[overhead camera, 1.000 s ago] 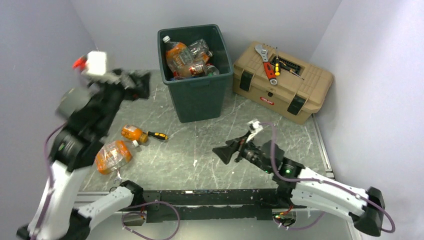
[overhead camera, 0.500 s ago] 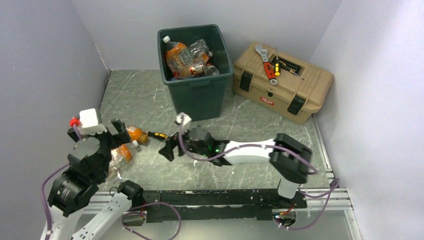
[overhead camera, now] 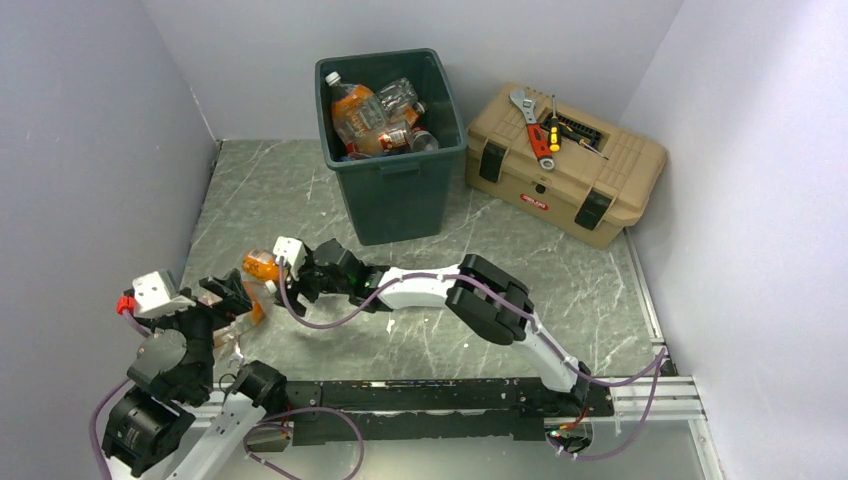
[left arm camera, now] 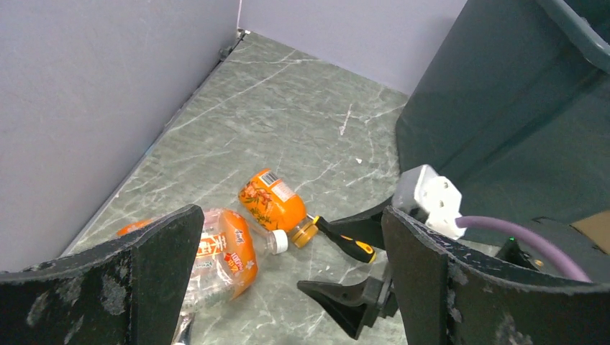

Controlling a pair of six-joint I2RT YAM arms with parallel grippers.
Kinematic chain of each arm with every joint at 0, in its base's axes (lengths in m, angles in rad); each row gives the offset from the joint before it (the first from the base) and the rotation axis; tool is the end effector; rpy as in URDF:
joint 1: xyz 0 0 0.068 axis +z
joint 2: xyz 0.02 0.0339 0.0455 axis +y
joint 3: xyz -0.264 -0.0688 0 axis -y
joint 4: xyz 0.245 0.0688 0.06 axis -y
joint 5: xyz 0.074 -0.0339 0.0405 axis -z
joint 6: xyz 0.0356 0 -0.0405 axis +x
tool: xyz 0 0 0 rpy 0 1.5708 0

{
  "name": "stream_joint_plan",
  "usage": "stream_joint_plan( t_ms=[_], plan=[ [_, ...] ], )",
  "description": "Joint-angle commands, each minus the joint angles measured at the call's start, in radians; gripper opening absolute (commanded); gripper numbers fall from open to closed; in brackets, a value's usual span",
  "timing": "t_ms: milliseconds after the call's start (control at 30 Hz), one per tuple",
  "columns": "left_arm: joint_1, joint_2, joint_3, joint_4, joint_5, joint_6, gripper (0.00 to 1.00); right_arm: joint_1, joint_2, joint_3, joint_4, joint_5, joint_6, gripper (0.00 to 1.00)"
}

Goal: Put the plastic bottles in the bin
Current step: Pick up the plastic bottle from the corner of the board.

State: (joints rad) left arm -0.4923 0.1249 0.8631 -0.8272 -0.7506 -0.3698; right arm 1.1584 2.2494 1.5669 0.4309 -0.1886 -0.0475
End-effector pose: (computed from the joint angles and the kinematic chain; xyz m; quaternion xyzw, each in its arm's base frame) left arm 0.0102 0.0221 0.3468 -0.2049 0.7004 -0.0167 0.6835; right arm 0.2020 0.4784 0.1839 -0.4937 0.6153 0.3849 0.4791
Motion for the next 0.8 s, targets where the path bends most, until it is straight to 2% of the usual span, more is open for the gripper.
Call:
stream_joint_plan(
  t_ms=[0, 333, 767],
  plan=[
    [0.002, -0.054, -0.025, 0.069, -0.032, -0.04, 0.99, -0.003, 0.05, 0.1, 0.037, -0.191, -0.163, 0.86],
    [0.001, -0.057, -0.023, 0.044, 0.015, -0.064, 0.99, -0.001, 0.17, 0.218, 0.022, -0.355, -0.346, 0.86],
    [0.001, -0.062, -0.029, 0.054, 0.037, -0.049, 0.99, 0.0, 0.334, 0.514, -0.239, -0.356, -0.468, 0.86]
  ],
)
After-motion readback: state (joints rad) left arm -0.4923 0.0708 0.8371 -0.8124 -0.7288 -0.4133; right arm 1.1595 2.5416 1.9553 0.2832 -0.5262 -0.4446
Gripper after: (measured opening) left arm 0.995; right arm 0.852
